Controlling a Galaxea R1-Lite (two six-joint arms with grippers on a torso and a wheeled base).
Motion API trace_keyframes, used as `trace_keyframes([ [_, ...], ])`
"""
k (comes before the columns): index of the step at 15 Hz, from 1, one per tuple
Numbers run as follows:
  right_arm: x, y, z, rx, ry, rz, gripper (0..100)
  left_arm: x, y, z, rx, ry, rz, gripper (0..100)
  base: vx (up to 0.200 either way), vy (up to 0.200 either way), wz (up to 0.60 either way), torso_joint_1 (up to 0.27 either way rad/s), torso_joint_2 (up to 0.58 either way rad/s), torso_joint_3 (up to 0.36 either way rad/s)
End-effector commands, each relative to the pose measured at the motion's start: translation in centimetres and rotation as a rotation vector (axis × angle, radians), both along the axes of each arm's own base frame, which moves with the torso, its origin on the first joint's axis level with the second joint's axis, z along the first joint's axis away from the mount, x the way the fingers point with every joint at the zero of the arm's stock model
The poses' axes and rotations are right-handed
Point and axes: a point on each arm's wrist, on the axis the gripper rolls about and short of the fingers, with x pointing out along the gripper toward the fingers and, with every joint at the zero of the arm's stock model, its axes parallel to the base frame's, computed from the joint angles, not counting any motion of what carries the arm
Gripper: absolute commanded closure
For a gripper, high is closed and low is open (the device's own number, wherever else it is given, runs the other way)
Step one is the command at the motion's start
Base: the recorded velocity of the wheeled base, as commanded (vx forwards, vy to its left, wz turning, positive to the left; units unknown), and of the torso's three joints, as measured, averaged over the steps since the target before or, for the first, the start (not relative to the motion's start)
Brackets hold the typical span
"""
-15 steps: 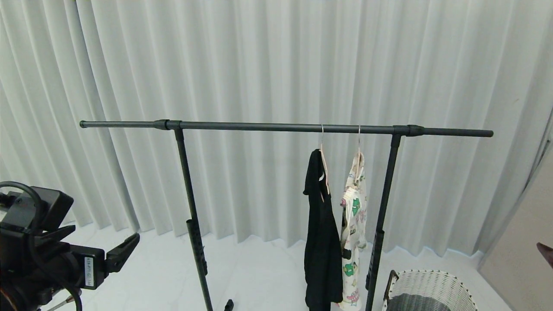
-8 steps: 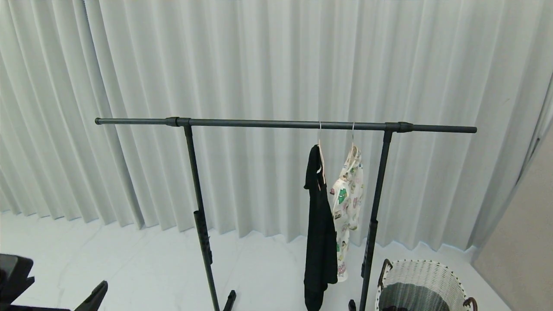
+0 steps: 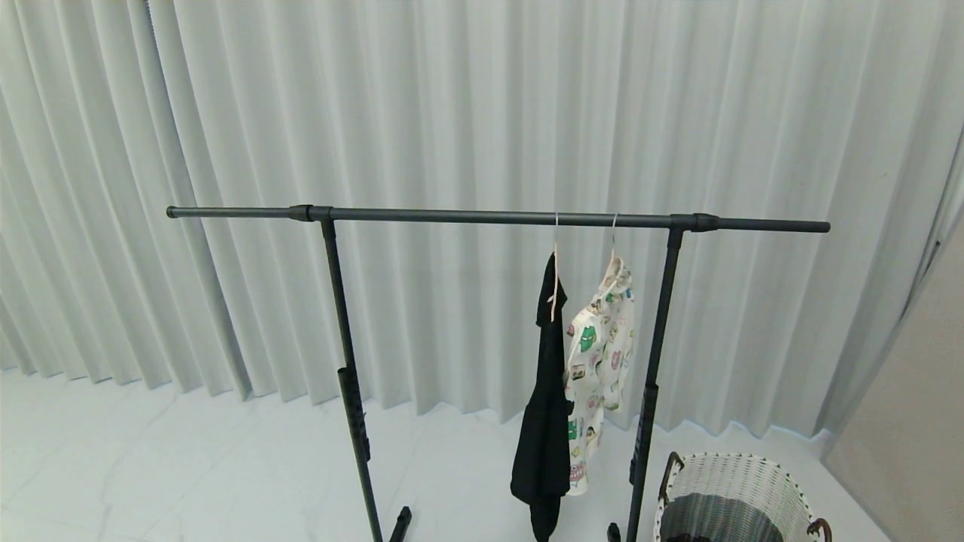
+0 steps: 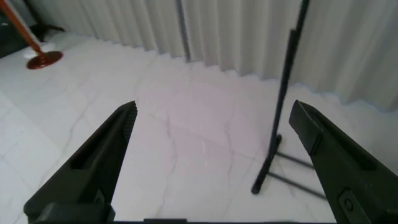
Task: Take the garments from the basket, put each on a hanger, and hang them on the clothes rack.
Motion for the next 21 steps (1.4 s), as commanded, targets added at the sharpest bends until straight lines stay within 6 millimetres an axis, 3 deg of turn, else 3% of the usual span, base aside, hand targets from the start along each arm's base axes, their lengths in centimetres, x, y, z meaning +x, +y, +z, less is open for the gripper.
trace_keyframes([
  [1,-2.36,0.38,-1.80,-0.007,-0.171,-0.035,0,-1.60,-0.17,-0.45,0.040,-0.141,0.144,0,0.000,0.000,0.00,0.000,0.00,0.000],
  [7,-2.36,0.27,-1.60,0.112,-0.295,-0.099,0,-1.65,-0.06,-0.60,-0.027,-0.185,0.218,0,0.000,0.000,0.00,0.000,0.00,0.000],
  [8,-2.35,0.29,-1.62,0.105,-0.288,-0.089,0,-1.57,-0.16,-0.64,-0.006,-0.163,0.158,0,0.000,0.000,0.00,0.000,0.00,0.000],
  [12,-2.20,0.46,-1.53,0.051,-0.249,0.053,0,-1.20,-0.98,-0.75,-0.077,-0.150,-0.352,0,0.000,0.000,0.00,0.000,0.00,0.000],
  [18,-1.95,0.27,-1.55,0.114,-0.235,0.441,0,-1.33,-0.81,-0.76,-0.101,-0.167,-0.446,0,0.000,0.000,0.00,0.000,0.00,0.000],
  [21,-2.00,-0.02,-1.57,0.111,-0.244,0.323,0,-1.92,-0.72,-0.93,-0.070,-0.236,-0.503,0,0.000,0.000,0.00,0.000,0.00,0.000],
])
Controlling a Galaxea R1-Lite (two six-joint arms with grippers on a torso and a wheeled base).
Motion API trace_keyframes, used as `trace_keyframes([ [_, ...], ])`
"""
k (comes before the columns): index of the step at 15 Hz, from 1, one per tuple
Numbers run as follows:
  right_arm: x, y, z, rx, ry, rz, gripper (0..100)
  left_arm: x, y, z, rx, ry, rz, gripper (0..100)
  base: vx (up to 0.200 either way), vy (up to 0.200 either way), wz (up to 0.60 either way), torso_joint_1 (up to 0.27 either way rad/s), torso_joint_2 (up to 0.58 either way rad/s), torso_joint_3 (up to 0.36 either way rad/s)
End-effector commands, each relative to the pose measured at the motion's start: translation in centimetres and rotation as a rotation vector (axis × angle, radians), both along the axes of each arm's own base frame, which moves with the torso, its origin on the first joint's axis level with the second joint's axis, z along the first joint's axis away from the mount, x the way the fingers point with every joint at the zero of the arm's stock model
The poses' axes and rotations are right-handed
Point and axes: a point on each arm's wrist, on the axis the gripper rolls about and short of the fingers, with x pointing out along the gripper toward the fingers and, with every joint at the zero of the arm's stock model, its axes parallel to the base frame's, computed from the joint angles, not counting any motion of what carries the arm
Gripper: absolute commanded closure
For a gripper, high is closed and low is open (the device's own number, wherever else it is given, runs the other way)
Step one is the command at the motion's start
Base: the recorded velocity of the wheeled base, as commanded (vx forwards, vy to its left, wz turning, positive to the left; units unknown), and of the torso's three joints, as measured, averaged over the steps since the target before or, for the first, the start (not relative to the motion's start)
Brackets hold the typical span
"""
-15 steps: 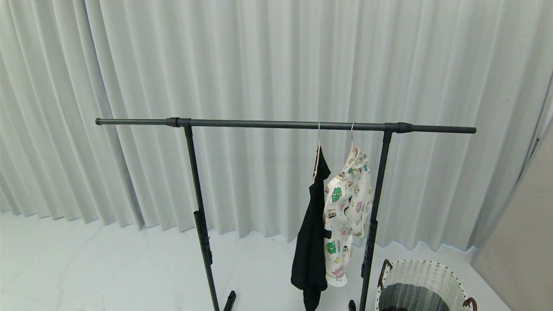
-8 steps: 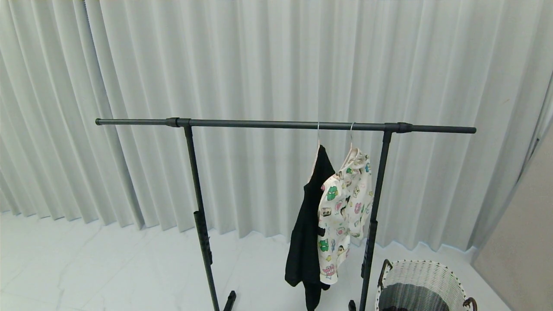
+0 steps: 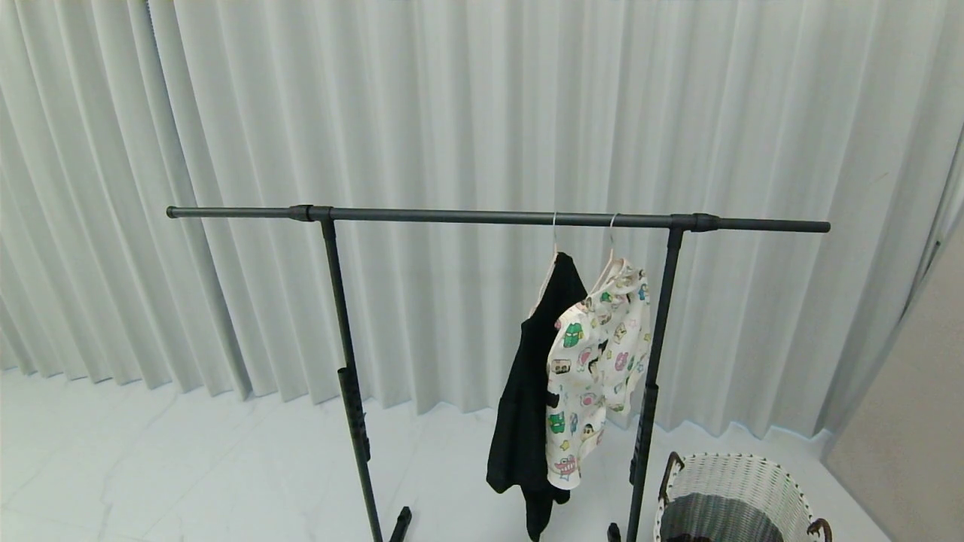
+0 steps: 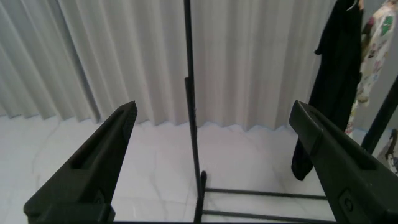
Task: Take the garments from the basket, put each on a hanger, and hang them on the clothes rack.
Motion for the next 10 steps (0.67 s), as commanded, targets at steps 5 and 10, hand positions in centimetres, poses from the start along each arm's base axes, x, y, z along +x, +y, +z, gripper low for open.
trace_keyframes([
  [5,1.0,0.0,-0.1,0.046,0.140,-0.172,0,-0.3,0.0,-0.1,0.005,-0.039,-0.019,0,0.000,0.000,0.00,0.000,0.00,0.000],
  [10,-0.9,0.2,-0.4,0.114,-0.099,-0.096,0,-0.3,0.0,-0.1,0.005,-0.039,-0.019,0,0.000,0.000,0.00,0.000,0.00,0.000],
])
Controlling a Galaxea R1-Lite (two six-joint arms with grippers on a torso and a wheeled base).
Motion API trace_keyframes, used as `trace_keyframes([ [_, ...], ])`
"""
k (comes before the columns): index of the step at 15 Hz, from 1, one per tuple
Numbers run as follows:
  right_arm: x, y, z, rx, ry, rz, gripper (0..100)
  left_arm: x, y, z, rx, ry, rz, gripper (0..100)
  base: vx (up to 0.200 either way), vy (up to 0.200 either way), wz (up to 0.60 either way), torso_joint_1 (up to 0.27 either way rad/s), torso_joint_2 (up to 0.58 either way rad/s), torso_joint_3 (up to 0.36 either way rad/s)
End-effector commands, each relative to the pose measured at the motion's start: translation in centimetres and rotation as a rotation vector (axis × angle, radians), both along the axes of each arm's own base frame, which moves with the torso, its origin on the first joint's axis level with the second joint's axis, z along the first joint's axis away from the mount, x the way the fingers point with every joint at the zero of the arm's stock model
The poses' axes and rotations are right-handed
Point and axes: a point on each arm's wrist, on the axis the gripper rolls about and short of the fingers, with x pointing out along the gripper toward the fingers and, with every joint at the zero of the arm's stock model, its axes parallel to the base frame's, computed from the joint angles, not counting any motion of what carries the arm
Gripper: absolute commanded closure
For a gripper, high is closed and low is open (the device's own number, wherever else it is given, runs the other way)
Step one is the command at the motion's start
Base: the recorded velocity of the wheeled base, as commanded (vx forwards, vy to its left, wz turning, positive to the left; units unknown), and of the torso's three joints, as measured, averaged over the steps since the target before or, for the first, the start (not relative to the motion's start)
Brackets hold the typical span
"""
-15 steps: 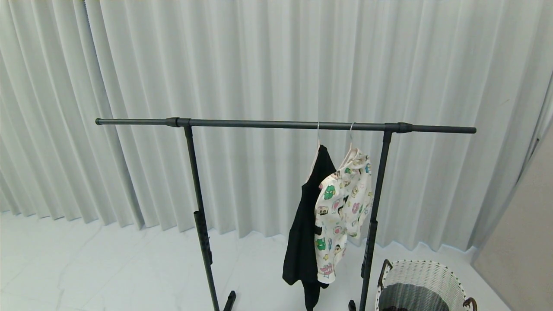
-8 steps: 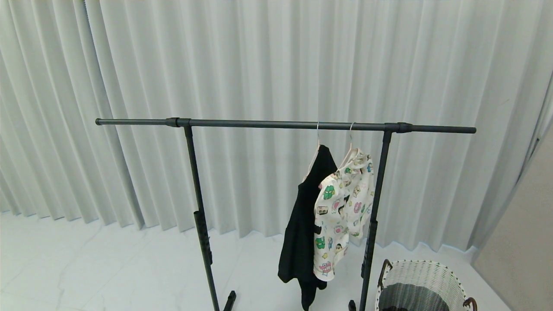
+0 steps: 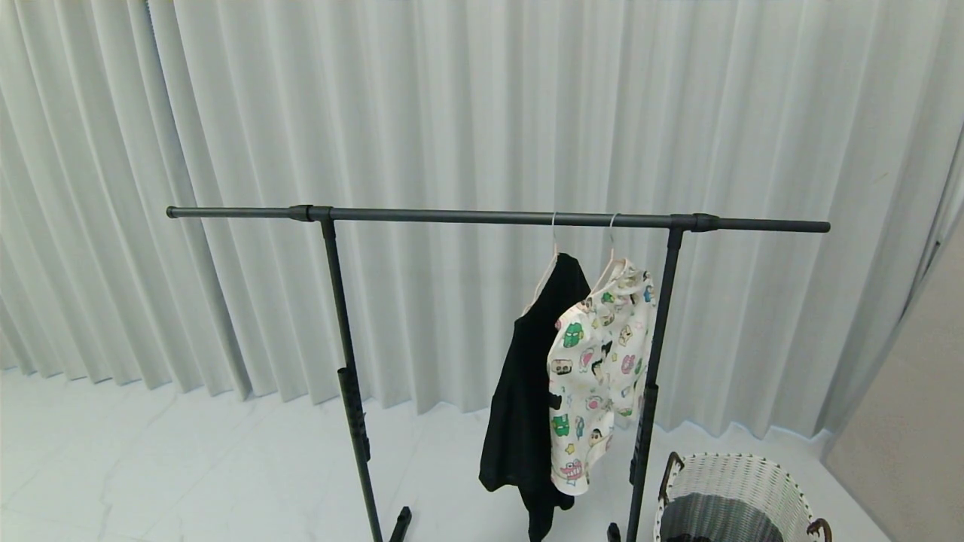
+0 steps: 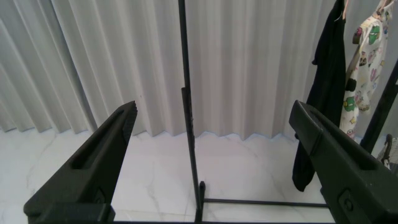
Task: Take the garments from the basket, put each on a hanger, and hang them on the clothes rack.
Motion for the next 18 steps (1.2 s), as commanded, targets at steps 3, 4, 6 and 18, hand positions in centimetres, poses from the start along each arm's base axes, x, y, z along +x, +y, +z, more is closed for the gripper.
trace_keyframes([
  [3,-0.56,0.57,-0.36,0.068,-0.081,0.280,0,-0.01,0.00,-0.01,0.000,-0.001,0.001,0,0.000,0.000,0.00,0.000,0.00,0.000],
  [4,-0.55,0.77,-0.49,0.070,-0.065,0.370,0,-0.01,0.00,0.00,0.000,-0.002,-0.001,0,0.000,0.000,0.00,0.000,0.00,0.000],
  [6,-0.54,0.86,-0.80,0.058,-0.030,0.411,0,-0.01,0.00,0.00,0.000,-0.002,-0.001,0,0.000,0.000,0.00,0.000,0.00,0.000],
  [18,-0.54,0.73,-0.94,0.140,-0.033,0.350,0,-0.01,0.00,0.00,0.000,-0.002,-0.001,0,0.000,0.000,0.00,0.000,0.00,0.000],
])
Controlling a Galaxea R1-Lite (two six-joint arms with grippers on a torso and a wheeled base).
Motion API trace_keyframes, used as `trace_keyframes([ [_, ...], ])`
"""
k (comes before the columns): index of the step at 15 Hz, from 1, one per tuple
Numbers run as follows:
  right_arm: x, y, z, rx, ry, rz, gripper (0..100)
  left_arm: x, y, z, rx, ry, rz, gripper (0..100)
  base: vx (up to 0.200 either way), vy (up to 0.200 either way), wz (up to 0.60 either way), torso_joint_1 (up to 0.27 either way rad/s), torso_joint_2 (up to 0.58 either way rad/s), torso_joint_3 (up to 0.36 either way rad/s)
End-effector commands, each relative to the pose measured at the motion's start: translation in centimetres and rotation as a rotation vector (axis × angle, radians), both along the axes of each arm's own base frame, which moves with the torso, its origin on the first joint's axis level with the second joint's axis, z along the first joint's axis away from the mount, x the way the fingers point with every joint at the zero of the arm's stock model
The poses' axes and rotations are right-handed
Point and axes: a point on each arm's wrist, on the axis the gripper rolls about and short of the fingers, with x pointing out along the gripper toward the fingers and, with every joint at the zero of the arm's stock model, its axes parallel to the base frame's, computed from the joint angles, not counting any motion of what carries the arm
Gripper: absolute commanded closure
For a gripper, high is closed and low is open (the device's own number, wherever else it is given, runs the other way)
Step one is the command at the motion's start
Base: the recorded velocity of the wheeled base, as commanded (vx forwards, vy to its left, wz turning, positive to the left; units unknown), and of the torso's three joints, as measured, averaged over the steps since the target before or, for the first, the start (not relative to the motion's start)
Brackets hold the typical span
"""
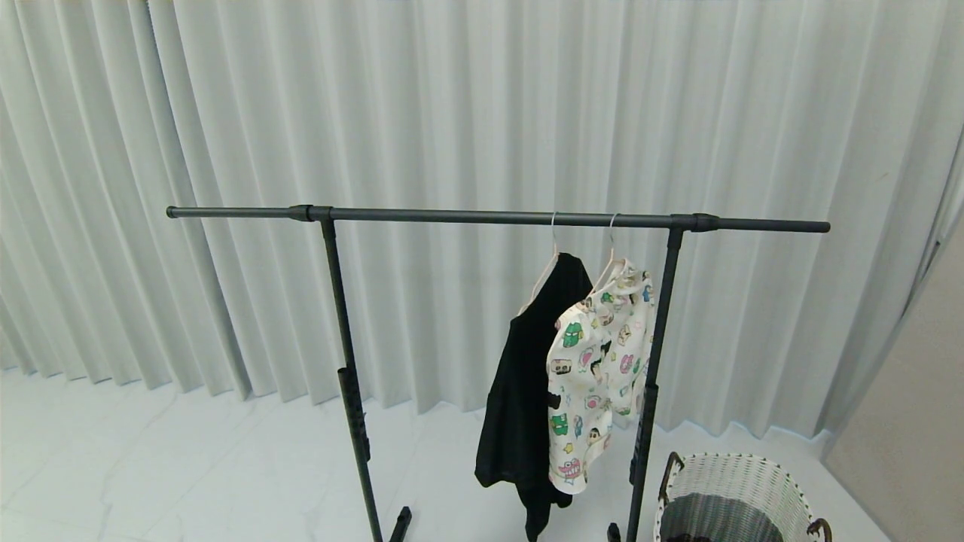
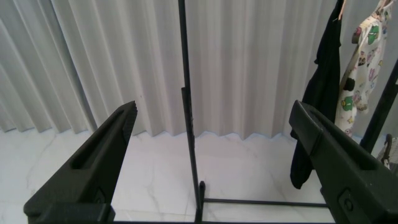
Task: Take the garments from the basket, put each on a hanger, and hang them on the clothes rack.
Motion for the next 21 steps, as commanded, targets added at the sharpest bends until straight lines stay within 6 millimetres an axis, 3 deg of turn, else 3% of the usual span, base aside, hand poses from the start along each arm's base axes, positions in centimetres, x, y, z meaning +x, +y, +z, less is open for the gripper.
trace_keyframes([
  [1,-0.01,0.00,0.00,-0.001,-0.002,0.000,0,0.00,0.00,0.00,0.000,-0.001,0.000,0,0.000,0.000,0.00,0.000,0.00,0.000],
  [21,-0.02,0.00,0.00,0.000,-0.004,0.000,0,0.00,0.00,-0.01,0.000,0.001,0.000,0,0.000,0.000,0.00,0.000,0.00,0.000],
])
